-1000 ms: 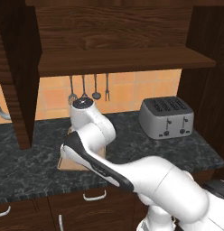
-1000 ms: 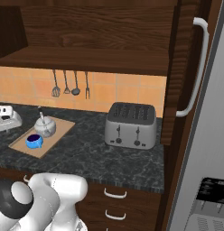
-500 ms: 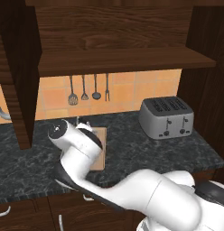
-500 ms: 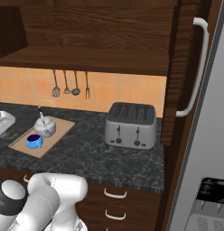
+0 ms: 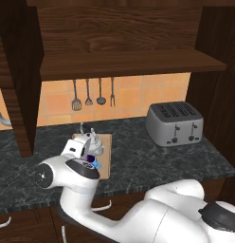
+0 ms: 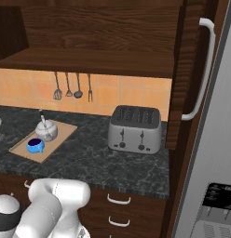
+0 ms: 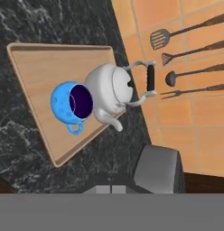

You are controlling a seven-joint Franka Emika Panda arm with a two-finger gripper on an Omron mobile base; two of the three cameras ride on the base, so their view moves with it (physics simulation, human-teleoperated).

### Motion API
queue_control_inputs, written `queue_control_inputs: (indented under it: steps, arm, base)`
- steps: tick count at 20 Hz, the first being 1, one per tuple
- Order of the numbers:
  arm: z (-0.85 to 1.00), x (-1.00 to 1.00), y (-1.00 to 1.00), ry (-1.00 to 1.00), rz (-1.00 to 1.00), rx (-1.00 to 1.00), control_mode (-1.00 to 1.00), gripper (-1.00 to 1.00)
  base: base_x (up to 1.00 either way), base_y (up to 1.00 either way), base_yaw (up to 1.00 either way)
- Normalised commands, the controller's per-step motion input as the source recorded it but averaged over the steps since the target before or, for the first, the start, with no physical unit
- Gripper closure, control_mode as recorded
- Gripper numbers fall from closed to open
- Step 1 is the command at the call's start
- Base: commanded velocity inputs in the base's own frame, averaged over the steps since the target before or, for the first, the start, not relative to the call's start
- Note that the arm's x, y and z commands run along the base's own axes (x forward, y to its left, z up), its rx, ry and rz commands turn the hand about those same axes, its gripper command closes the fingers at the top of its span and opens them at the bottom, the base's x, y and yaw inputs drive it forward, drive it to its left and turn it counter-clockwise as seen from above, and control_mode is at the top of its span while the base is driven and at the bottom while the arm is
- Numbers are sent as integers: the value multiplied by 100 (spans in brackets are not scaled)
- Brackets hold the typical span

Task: Pick the kettle from the counter and place it on the tray. Then pick the mug from the cabinet and place it on the tray. Then close the cabinet doors.

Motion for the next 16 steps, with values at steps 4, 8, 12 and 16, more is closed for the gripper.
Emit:
queue_control_inputs:
  steps: [4, 8, 12, 16]
  arm:
    - [1, 0, 6, 0, 0, -5, -100, 100]
    - [0, 1, 41, -12, 5, -5, -100, 100]
    - [7, 2, 40, -21, 12, -13, -100, 100]
    - [44, 0, 25, -32, 16, -7, -100, 100]
  base:
    - [0, 0, 0]
    - [0, 0, 0]
    - [0, 0, 0]
    - [0, 0, 0]
